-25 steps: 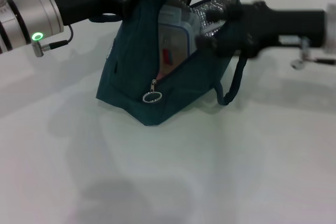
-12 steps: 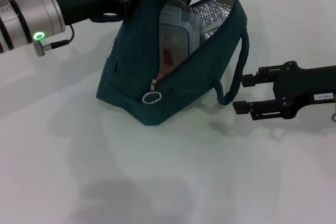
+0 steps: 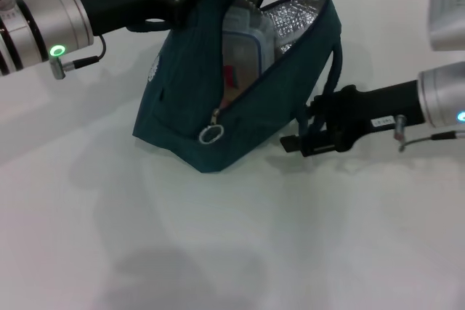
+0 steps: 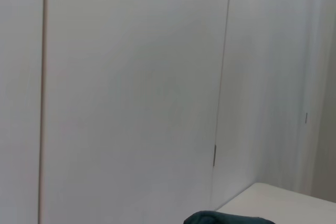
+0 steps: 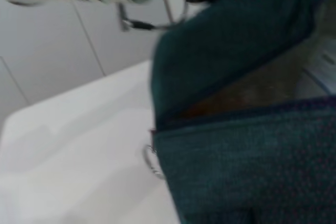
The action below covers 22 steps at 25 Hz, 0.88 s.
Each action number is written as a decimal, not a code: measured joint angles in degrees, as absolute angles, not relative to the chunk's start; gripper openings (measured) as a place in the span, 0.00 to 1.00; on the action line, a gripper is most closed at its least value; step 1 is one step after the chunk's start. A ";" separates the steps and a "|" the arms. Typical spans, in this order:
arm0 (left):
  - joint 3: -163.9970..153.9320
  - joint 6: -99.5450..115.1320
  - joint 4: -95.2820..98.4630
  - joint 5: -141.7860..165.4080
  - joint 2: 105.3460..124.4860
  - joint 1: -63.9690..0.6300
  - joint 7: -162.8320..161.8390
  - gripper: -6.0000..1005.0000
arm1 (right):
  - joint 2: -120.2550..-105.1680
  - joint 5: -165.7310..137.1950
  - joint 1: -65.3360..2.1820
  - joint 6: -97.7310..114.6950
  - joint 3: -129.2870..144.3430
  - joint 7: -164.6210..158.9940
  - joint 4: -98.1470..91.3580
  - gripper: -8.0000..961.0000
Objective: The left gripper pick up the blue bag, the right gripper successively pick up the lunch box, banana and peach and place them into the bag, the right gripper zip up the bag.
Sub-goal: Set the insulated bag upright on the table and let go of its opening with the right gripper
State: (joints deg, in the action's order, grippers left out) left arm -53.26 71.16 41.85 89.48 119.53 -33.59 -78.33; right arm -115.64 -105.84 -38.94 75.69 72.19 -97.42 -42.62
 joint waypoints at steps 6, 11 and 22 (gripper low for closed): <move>-53.26 71.17 40.38 89.05 119.53 -33.51 -76.67 0.10 | -116.08 -102.56 -39.26 71.71 72.73 -94.21 -40.17 0.63; -53.26 71.19 39.66 88.84 119.60 -33.44 -75.48 0.10 | -116.14 -97.17 -37.18 68.50 74.78 -91.07 -40.06 0.52; -53.32 73.93 36.56 82.31 119.61 -29.97 -69.79 0.10 | -115.75 -77.13 -27.72 72.74 74.66 -72.78 -41.98 0.13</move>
